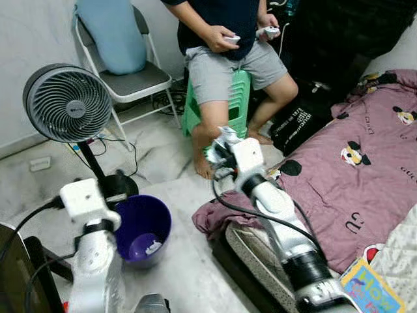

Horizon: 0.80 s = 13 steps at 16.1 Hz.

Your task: Clean up the room

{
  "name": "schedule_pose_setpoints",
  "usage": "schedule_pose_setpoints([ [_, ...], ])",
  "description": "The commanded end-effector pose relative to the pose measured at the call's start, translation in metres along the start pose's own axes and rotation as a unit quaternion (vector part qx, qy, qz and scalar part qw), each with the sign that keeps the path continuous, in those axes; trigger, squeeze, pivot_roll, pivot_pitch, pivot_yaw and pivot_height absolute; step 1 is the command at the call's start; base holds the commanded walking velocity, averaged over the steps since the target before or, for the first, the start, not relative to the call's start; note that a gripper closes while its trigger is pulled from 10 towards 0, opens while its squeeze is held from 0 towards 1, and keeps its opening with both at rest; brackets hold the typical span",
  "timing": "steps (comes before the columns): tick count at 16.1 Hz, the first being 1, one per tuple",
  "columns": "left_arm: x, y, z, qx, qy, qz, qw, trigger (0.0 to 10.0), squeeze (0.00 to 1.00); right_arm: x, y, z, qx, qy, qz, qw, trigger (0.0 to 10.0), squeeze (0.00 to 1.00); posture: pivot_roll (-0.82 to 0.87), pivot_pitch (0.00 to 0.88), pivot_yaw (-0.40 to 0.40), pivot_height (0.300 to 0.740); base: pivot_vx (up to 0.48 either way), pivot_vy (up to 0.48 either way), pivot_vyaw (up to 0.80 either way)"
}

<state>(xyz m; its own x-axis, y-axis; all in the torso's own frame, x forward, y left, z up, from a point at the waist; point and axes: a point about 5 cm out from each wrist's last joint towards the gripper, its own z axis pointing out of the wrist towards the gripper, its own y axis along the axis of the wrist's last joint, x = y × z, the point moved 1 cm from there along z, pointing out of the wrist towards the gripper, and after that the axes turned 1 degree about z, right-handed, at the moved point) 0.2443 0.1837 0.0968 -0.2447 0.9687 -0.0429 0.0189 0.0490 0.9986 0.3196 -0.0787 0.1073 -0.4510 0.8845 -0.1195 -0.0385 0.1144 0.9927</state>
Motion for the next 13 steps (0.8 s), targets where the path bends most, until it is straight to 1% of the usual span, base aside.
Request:
schedule_pose_setpoints([
  [1,-0.004,-0.004,0.001,0.011,-0.011,0.004,1.0,10.0,0.0,-0.007,0.005,-0.002,-0.011,-0.012,0.005,1.0,10.0,0.0,-0.03,0.0,-0.006,0.74,0.0,0.0,0.0],
  [4,-0.007,-0.005,0.001,0.013,-0.012,-0.004,1.0,10.0,0.0,-0.009,0.008,0.002,-0.016,-0.011,-0.001,1.0,10.0,0.0,-0.03,0.0,-0.026,0.74,0.0,0.0,0.0],
  [6,-0.01,-0.007,0.001,0.017,-0.016,-0.011,1.0,10.0,0.0,-0.012,0.015,0.006,-0.028,-0.02,0.005,0.999,10.0,0.0,-0.04,0.0,-0.029,0.74,0.0,0.0,0.0],
  [8,-0.018,-0.008,0.006,0.017,-0.037,-0.011,0.999,10.0,0.0,-0.021,0.013,0.001,-0.024,-0.047,0.011,0.999,10.0,0.0,-0.06,0.0,-0.008,0.74,0.0,0.0,0.0],
  [10,-0.026,-0.007,0.013,0.017,-0.062,-0.01,0.998,10.0,0.0,-0.027,0.011,-0.005,-0.024,-0.068,0.013,0.997,10.0,0.0,-0.1,0.0,0.029,0.74,0.0,0.0,0.0],
  [13,-0.036,-0.007,0.018,0.019,-0.091,-0.009,0.996,10.0,0.0,-0.033,0.009,-0.011,-0.025,-0.083,0.011,0.996,10.0,0.0,-0.13,0.0,0.058,0.74,0.0,0.0,0.0],
])
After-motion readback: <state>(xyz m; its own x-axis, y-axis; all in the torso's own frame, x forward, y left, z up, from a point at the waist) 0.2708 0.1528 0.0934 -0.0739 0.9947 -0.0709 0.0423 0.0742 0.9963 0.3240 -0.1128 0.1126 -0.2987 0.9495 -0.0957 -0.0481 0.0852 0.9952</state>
